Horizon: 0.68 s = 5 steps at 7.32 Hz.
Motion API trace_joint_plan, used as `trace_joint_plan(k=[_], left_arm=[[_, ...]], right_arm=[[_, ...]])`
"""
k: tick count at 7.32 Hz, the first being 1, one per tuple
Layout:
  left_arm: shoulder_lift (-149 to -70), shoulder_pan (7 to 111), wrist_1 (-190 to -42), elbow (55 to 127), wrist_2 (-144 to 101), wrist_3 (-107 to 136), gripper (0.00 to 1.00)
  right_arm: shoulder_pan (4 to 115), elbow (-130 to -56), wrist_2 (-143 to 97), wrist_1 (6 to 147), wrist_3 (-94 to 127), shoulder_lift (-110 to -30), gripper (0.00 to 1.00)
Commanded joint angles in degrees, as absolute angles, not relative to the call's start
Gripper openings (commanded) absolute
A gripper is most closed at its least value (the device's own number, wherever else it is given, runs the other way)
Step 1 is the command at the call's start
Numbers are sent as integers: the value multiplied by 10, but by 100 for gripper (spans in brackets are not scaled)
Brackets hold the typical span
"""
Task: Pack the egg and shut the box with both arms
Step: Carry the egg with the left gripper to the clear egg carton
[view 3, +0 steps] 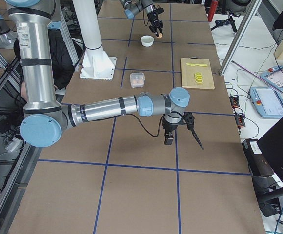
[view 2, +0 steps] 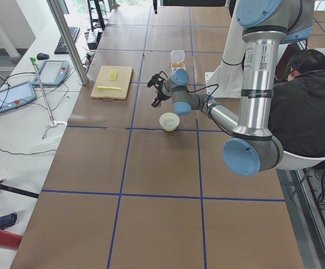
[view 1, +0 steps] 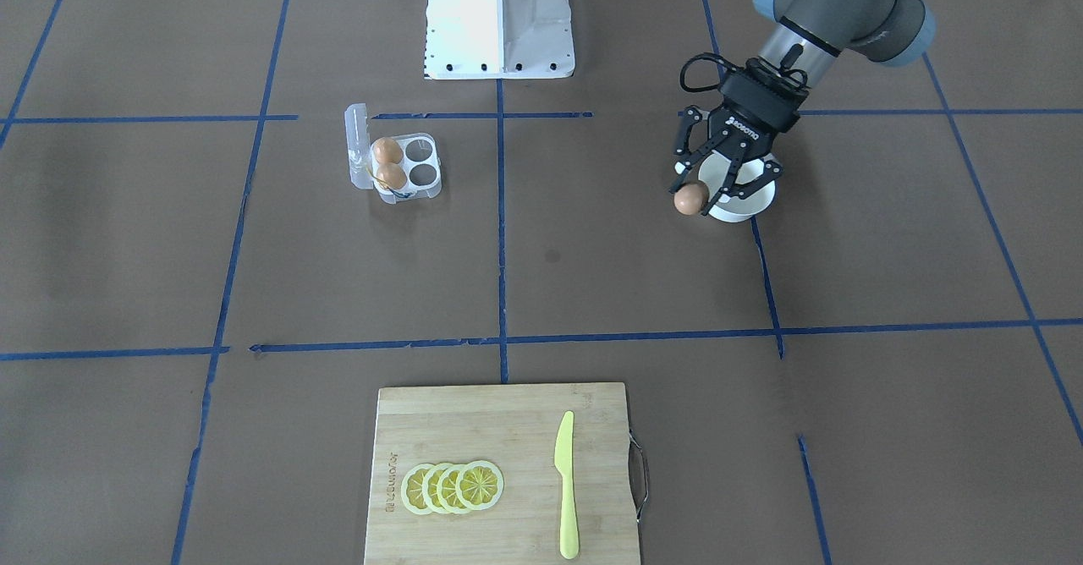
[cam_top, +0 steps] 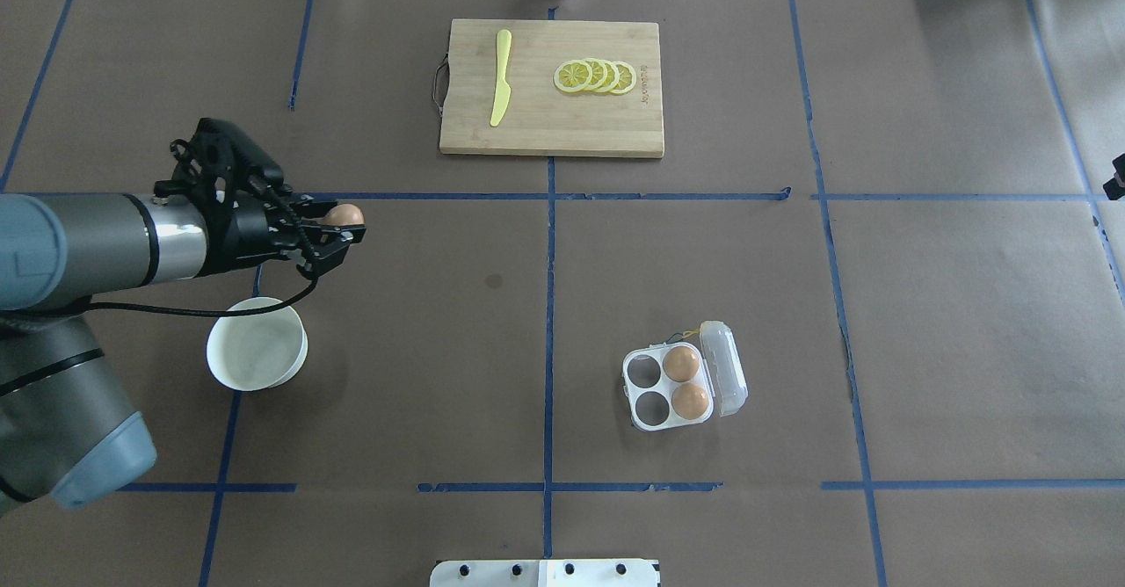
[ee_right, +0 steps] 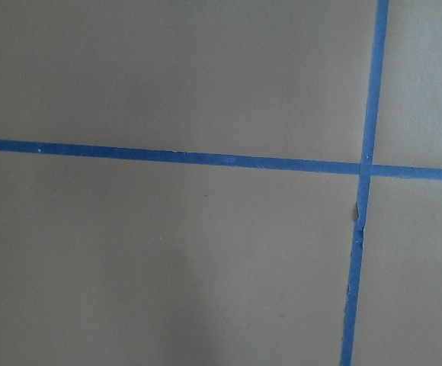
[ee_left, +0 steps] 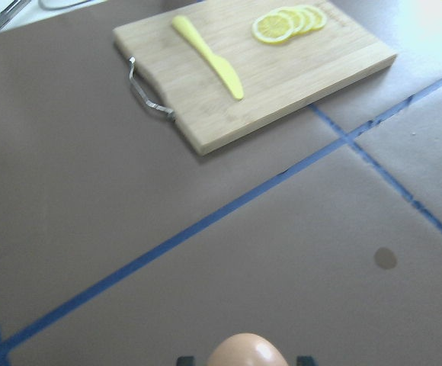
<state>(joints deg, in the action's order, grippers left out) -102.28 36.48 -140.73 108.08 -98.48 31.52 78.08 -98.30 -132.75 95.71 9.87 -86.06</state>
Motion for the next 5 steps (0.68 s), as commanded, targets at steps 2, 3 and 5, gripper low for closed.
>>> trace_joint_plan(k=[2, 3, 5], left_arm=[[-1147, 352, -1472, 1004, -983, 289, 0], [-1169, 317, -1544, 959, -980, 289, 0], [-1195, 212, -1621, 903, -847, 240, 0]], right_arm=[[781, -983, -1327, 957, 98, -860, 100], [781, -982, -1327, 957, 98, -860, 100], [781, -981, -1326, 957, 98, -860, 100]])
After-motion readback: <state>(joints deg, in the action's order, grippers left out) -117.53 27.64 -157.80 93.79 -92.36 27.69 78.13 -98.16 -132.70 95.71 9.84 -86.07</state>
